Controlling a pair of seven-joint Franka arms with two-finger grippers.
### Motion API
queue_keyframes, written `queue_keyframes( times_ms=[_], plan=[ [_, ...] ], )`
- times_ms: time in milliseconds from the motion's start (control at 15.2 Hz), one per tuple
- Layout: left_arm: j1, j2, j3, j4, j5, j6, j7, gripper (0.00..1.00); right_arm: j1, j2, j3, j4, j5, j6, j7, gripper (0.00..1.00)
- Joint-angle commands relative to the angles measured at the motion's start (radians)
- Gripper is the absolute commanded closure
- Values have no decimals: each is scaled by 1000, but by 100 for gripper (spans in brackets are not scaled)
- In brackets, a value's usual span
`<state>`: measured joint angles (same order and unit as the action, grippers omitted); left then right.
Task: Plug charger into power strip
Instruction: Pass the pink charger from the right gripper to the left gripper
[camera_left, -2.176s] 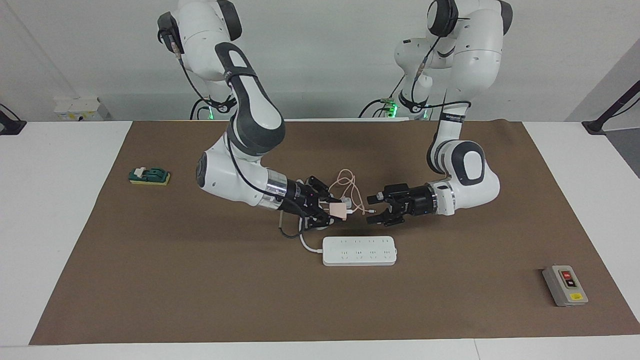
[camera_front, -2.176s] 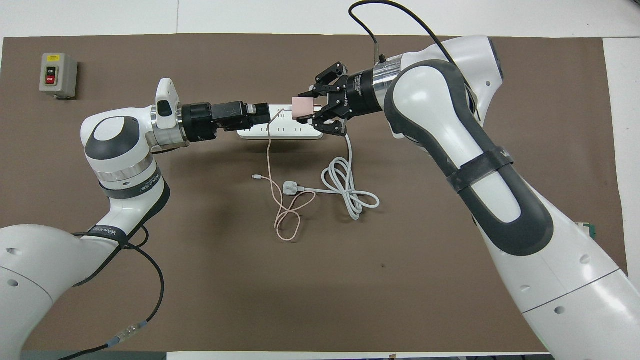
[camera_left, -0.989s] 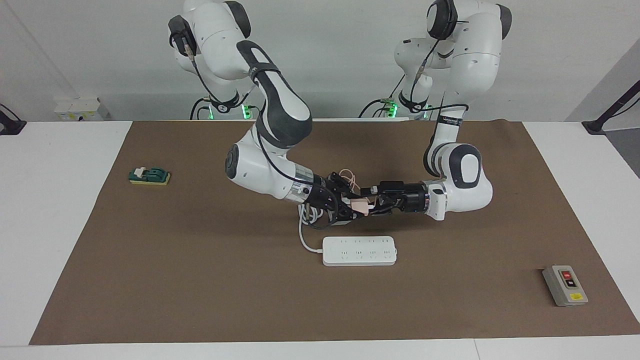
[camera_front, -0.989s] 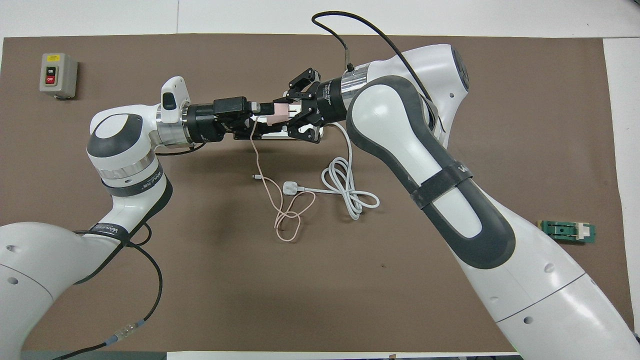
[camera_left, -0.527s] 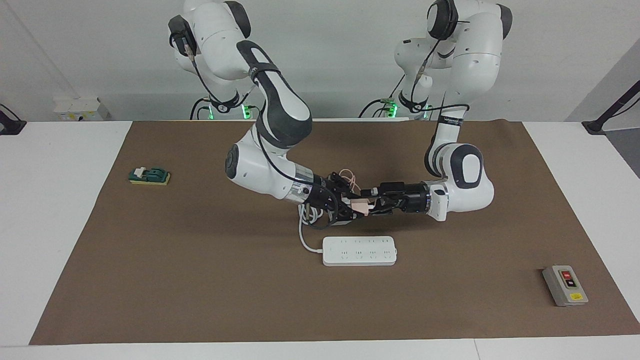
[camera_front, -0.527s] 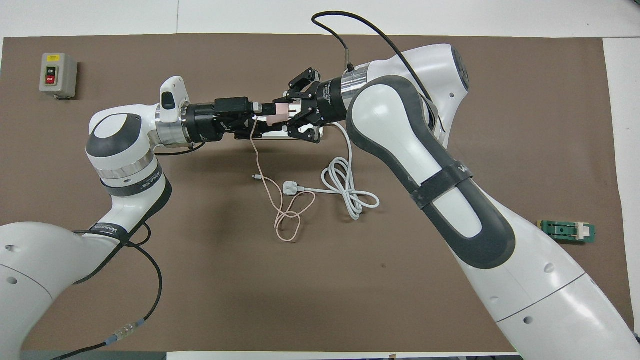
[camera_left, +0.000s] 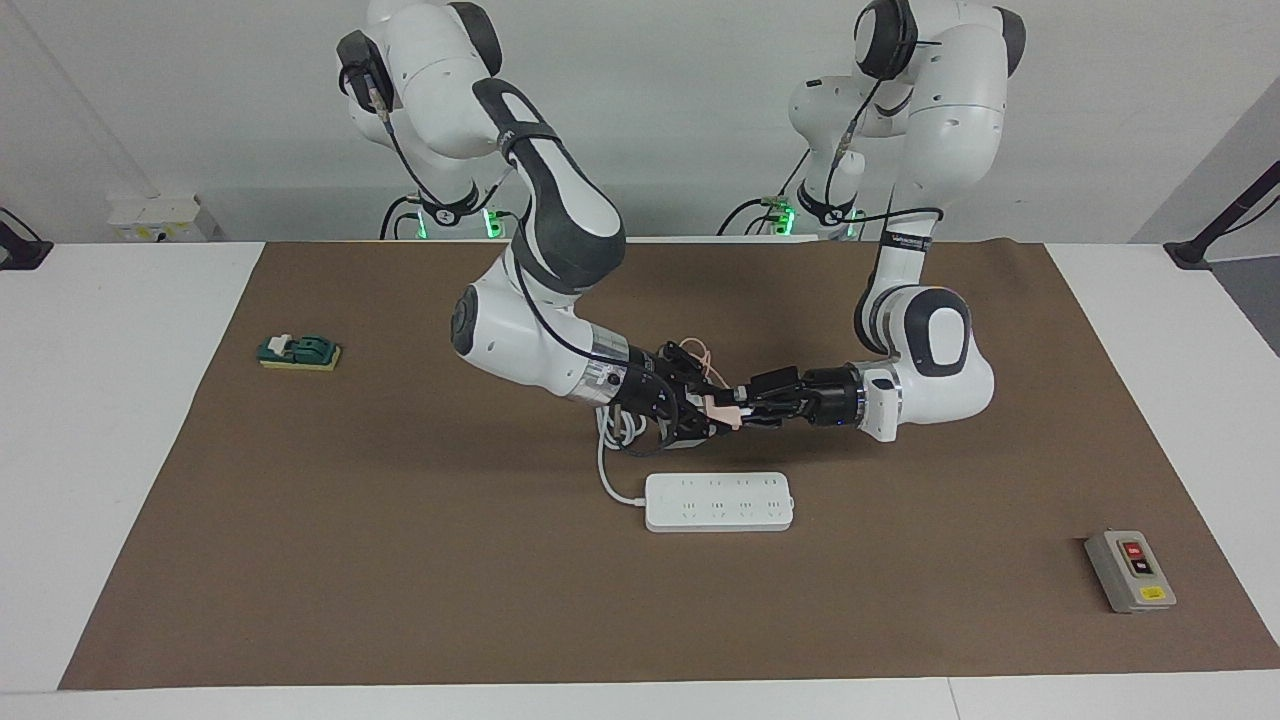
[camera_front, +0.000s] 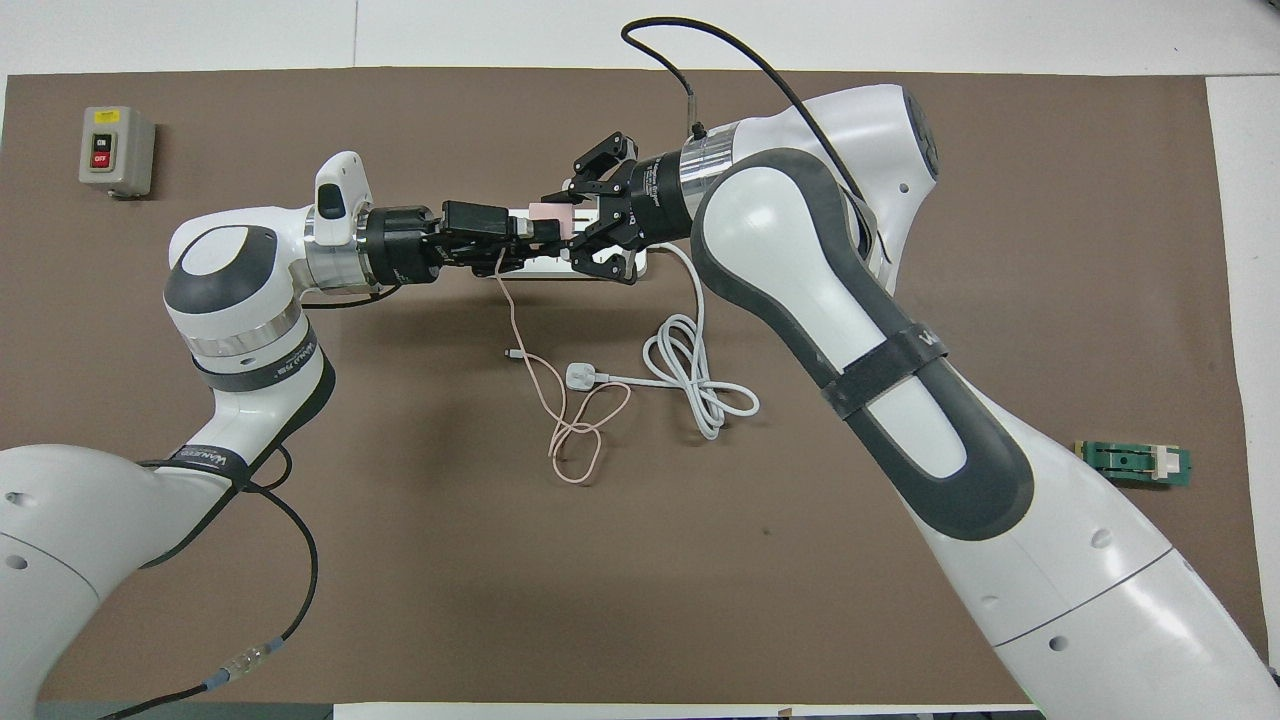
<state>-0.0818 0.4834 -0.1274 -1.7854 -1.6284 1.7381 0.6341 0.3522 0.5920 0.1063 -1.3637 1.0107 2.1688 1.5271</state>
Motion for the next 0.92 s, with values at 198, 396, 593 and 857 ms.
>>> queue_keyframes(
  times_ms=[198, 396, 593, 857],
  plan=[
    [22, -31, 0, 14, 79, -8, -21, 100, 2, 17, -5, 15, -26, 71, 99, 0],
    [48, -31, 9, 78, 241, -14, -17, 100, -1, 15, -5, 15, -26, 57, 105, 0],
    [88, -32, 9, 148, 408, -20, -14, 100, -28, 9, -10, 17, -26, 37, 105, 0],
    [94, -63, 9, 227, 643, -12, 34, 100, -162, -33, -13, 18, -76, -89, 96, 0]
  ],
)
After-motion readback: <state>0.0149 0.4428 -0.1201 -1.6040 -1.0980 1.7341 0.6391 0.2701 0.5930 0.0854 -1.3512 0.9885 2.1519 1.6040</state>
